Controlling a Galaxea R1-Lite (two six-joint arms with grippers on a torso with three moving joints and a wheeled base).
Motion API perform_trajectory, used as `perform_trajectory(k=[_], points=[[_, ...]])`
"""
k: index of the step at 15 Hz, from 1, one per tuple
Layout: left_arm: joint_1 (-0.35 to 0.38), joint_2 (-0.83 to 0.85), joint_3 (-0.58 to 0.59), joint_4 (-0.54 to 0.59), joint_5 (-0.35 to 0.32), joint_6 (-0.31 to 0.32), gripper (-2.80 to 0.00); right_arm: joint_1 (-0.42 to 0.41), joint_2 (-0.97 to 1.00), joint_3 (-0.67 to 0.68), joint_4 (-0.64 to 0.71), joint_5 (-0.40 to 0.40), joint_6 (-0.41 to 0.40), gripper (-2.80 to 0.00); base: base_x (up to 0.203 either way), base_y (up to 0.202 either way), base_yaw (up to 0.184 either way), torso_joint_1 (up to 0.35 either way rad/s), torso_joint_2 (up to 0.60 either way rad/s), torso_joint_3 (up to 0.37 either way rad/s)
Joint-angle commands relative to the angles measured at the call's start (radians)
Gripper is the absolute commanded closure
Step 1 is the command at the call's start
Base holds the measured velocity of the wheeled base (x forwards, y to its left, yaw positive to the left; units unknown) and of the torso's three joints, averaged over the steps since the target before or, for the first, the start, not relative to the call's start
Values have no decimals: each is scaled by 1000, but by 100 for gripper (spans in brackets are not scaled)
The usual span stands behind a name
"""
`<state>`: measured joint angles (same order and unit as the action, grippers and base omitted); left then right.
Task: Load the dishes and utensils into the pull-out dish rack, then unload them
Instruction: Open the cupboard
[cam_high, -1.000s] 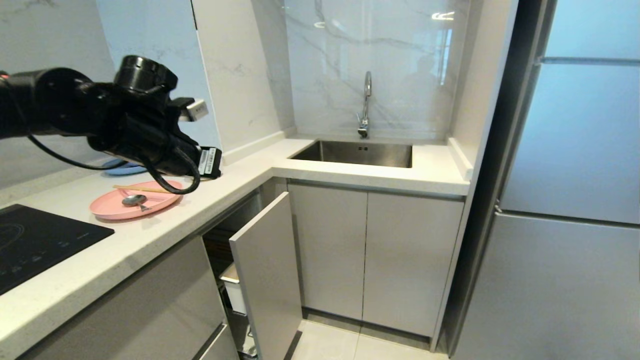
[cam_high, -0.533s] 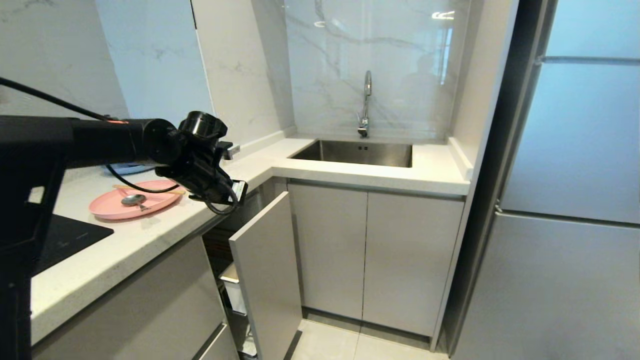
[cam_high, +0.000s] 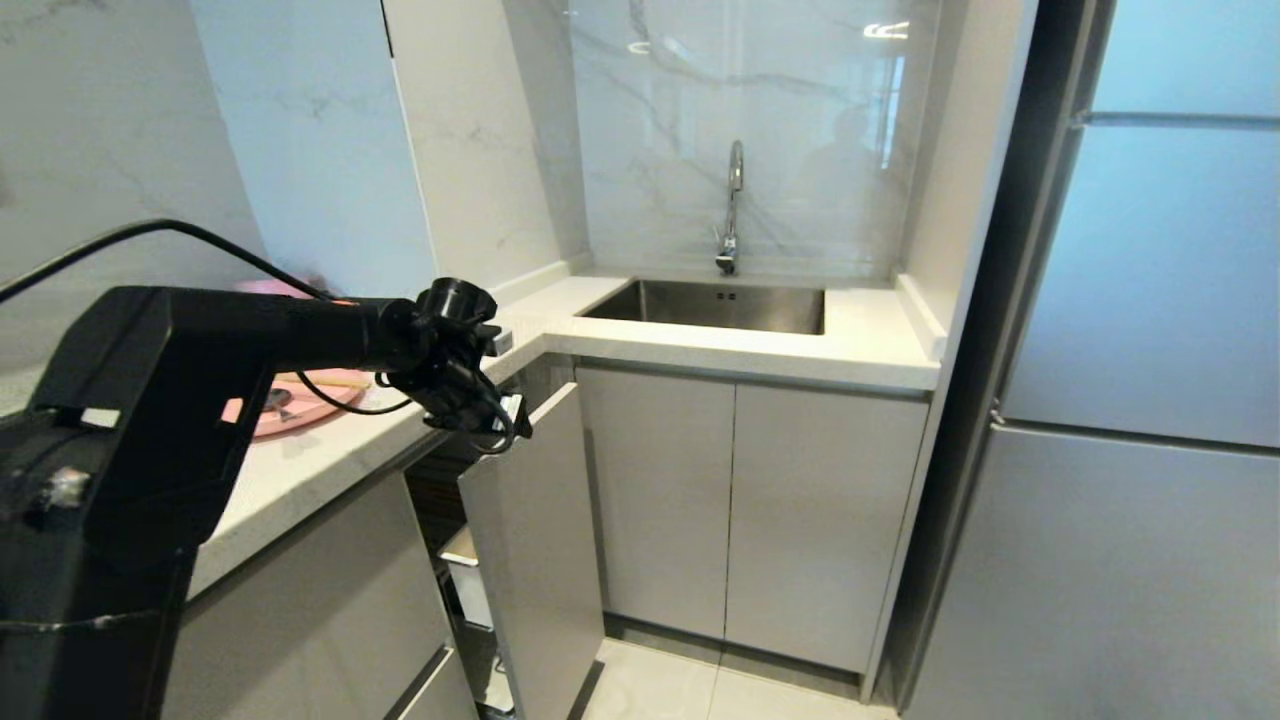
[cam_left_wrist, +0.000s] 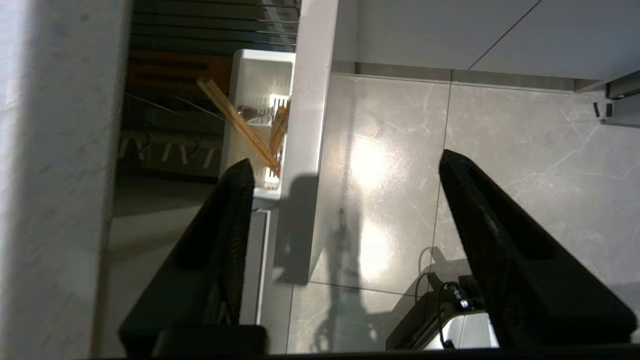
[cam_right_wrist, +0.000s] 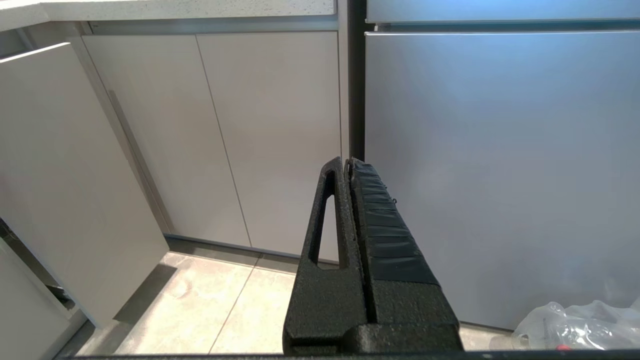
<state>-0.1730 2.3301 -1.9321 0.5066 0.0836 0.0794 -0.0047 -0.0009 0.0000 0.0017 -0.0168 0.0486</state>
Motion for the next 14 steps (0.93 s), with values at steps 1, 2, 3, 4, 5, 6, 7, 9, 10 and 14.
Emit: perform_trajectory(k=[1,2,3,4,5,6,7,9,10,14], points=[[0,52,-13,-17,1,0,-280,0,1,2,0,0,0,0,0,0,0,0,0,0],[0,73,-14,-34,2,0,-280,0,1,2,0,0,0,0,0,0,0,0,0,0],[0,85,-14,-43,4,0,-280,0,1,2,0,0,0,0,0,0,0,0,0,0],[0,92,-14,-45,4,-1,-280,0,1,2,0,0,0,0,0,0,0,0,0,0],[0,94,-14,-43,4,-3,-280,0,1,2,0,0,0,0,0,0,0,0,0,0],[0,98,-14,-43,4,-5,-280,0,1,2,0,0,0,0,0,0,0,0,0,0],[-1,103,-14,-43,4,-7,-280,0,1,2,0,0,0,0,0,0,0,0,0,0],[-6,114,-13,-43,4,-10,-280,0,1,2,0,0,0,0,0,0,0,0,0,0],[-12,118,-13,-43,4,-10,-280,0,1,2,0,0,0,0,0,0,0,0,0,0],[-36,124,-13,-43,2,-37,-280,0,1,2,0,0,0,0,0,0,0,0,0,0]])
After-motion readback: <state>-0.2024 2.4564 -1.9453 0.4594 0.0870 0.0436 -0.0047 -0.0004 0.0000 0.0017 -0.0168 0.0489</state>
